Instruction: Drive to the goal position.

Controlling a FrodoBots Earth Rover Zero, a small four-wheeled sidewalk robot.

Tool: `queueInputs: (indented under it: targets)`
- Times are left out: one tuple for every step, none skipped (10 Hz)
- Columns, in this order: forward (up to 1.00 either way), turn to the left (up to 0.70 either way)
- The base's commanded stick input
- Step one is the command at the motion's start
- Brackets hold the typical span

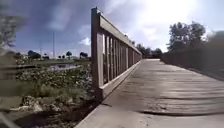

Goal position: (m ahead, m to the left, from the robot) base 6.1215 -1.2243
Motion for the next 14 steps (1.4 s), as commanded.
queueInputs:
  targets:
    - [0.00,-0.85]
    - [0.00,-0.85]
    - [0.00,0.00]
    - [0.00,0.00]
    - [0.00,0.00]
    - [0.00,0.00]
    - [0.05,0.00]
    - [0.20,0.00]
    - [0.85,0.00]
    - [0.85,0.00]
    - [0.85,0.00]
    - [0.85,0.00]
    - [0.85,0.00]
    - [0.85,0.00]
